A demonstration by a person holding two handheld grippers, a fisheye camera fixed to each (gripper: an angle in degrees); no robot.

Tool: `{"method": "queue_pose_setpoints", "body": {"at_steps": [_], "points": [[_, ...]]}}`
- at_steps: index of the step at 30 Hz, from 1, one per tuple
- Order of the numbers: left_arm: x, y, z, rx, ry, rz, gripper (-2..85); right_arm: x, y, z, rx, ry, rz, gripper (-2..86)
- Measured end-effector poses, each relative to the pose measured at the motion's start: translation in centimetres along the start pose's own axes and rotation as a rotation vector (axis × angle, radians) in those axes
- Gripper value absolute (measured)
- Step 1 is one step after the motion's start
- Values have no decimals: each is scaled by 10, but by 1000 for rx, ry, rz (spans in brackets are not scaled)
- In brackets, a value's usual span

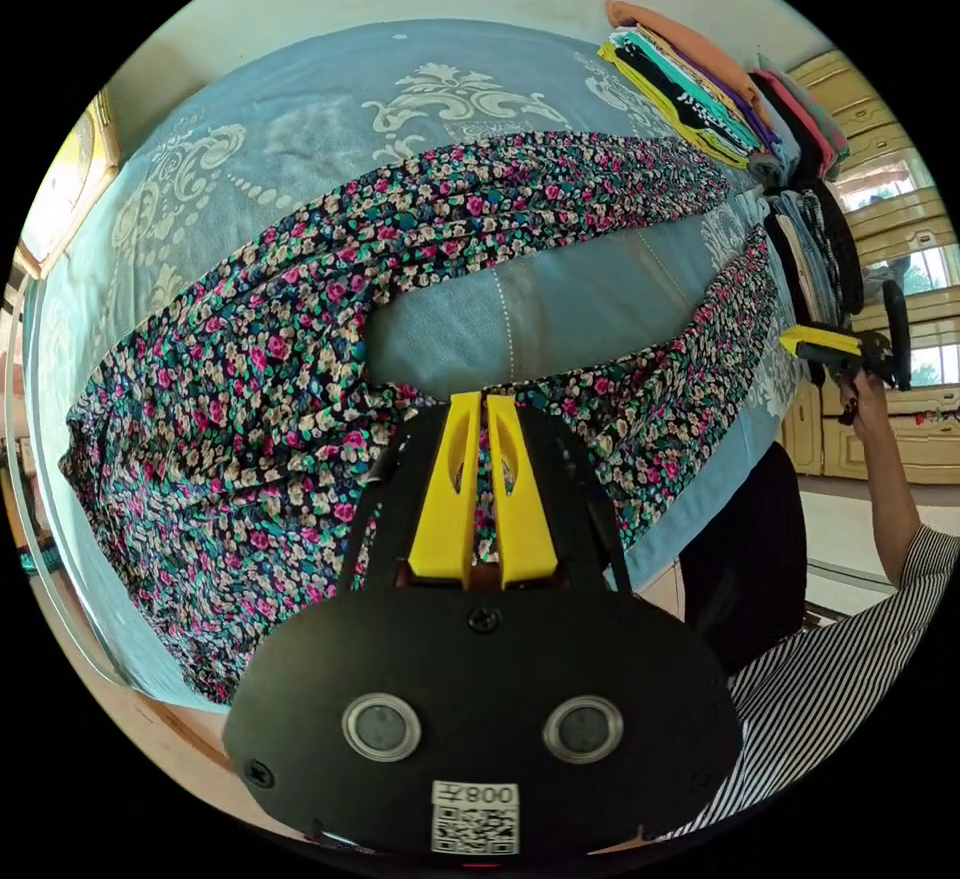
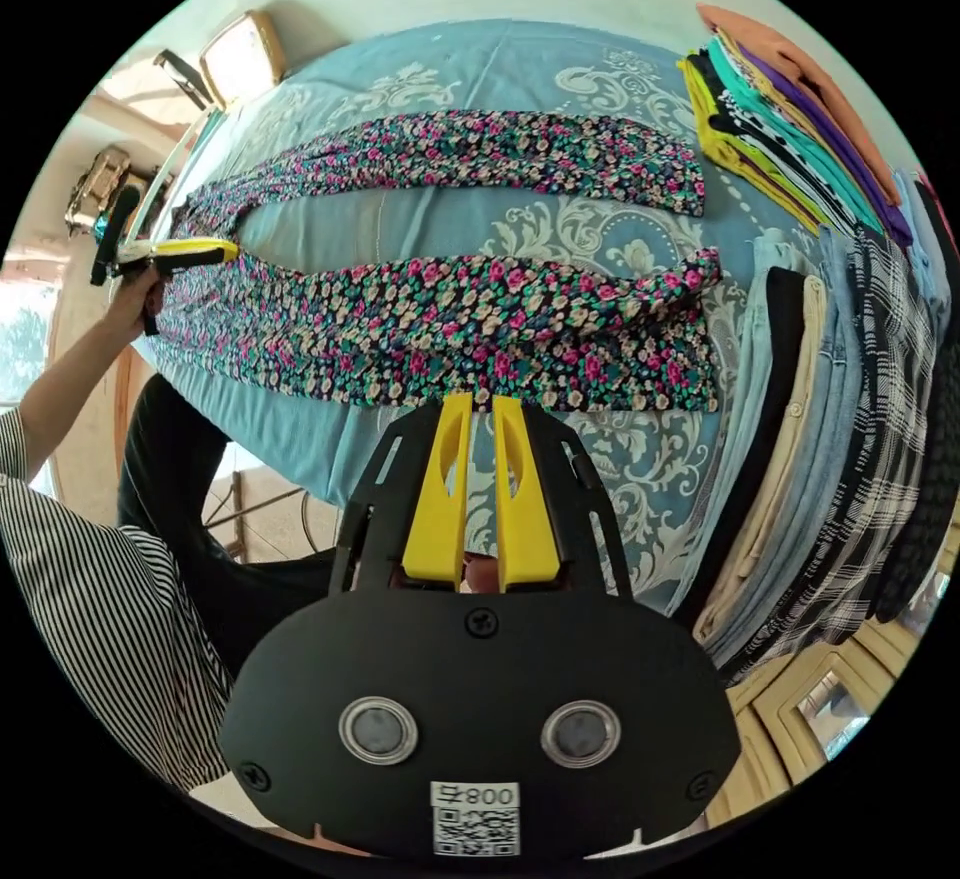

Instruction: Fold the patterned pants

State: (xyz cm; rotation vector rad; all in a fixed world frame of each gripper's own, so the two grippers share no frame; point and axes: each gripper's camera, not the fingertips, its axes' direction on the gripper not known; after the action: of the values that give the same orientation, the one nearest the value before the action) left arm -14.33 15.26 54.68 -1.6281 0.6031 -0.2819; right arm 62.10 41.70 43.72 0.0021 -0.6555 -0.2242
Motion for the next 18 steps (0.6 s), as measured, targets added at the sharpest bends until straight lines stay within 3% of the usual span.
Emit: {"method": "queue_pose_setpoints", "body": {"at_steps": [8, 12, 15, 18], "points": [[-27, 6, -21, 135, 0, -121, 32, 59, 14, 11, 26, -6, 258, 59], [-18, 25, -29, 188, 143, -57, 46, 86, 18, 7, 95, -17, 401, 63], [8, 42, -20, 107, 273, 74, 62, 103, 11, 9, 143, -43, 493, 70], [32, 55, -3, -11, 246, 190, 70, 116, -2, 18, 153, -73, 564, 71]]}}
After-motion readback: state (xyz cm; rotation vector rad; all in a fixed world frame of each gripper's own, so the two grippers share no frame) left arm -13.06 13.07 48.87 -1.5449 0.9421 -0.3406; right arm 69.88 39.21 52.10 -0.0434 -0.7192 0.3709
